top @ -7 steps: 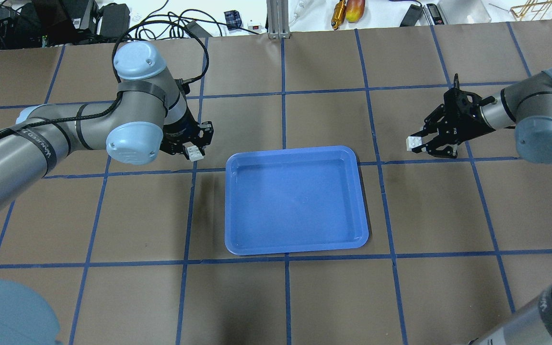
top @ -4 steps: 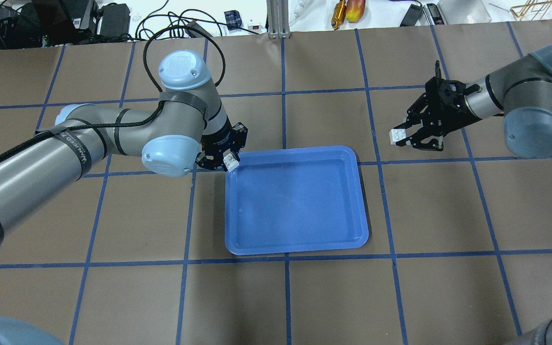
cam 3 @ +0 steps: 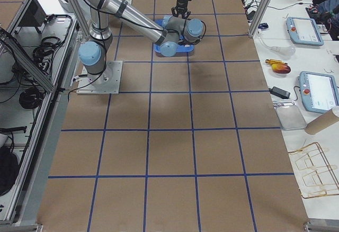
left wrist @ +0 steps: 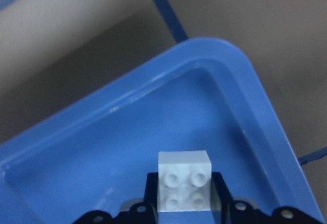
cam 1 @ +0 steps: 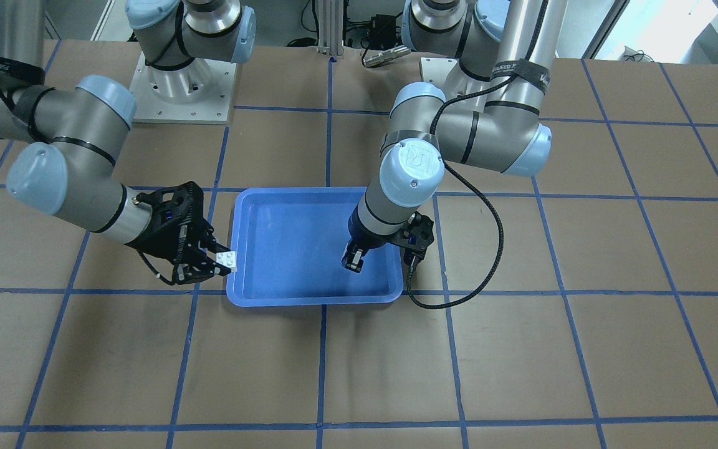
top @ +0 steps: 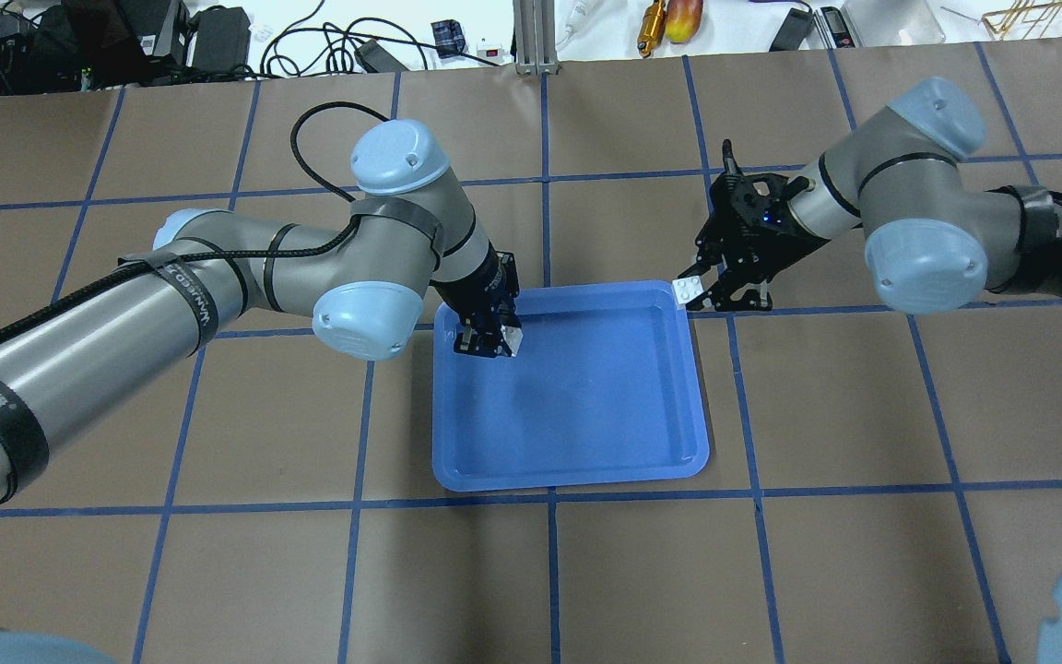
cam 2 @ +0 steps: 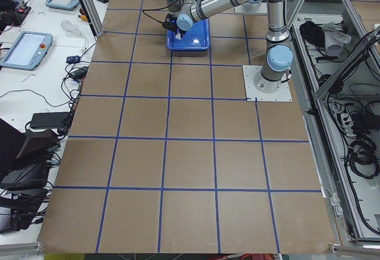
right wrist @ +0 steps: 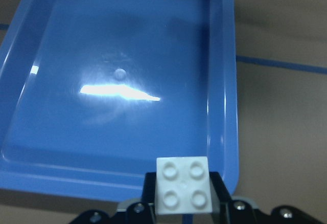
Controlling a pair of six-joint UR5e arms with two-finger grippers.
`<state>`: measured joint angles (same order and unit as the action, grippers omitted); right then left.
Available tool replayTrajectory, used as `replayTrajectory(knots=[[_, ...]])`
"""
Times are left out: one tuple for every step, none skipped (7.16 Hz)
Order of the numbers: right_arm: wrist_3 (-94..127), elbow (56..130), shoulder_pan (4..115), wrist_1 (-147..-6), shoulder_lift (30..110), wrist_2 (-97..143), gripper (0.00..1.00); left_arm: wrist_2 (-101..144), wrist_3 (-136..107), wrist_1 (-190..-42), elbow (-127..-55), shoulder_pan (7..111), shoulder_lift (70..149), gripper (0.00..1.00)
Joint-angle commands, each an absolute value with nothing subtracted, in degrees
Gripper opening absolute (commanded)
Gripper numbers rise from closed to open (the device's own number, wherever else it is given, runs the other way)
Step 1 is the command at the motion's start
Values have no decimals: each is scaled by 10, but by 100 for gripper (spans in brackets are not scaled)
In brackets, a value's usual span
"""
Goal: Assemble white blocks and place on blue tray
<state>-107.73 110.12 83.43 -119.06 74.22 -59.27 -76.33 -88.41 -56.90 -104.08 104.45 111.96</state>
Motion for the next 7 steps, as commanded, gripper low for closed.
replayTrajectory(knots=[[-1046,1104,879,-1195,740,-592,8,-792,-970,-568,-1062,1061,1121,0],[-1043,1129,878,-1222,741,-586,8,-829,-983,-565,-1066,1067,1120,0],[-1024,1169,879,-1290,740,-584,7,-824,-1010,-563,-1066,1067,1121,0],[-989,1196,880,-1350,738,-566,7,-824,-1012,-562,-1065,1071,1121,0],[-977,1201,884,-1360,737,-562,7,-824,-1025,-560,-1065,1084,1121,0],[-977,1201,899,-1362,732,-561,7,-824,-1035,-561,-1066,1096,1123,0],[-977,1202,908,-1364,730,-560,7,-820,-1051,-557,-1065,1103,1126,0]])
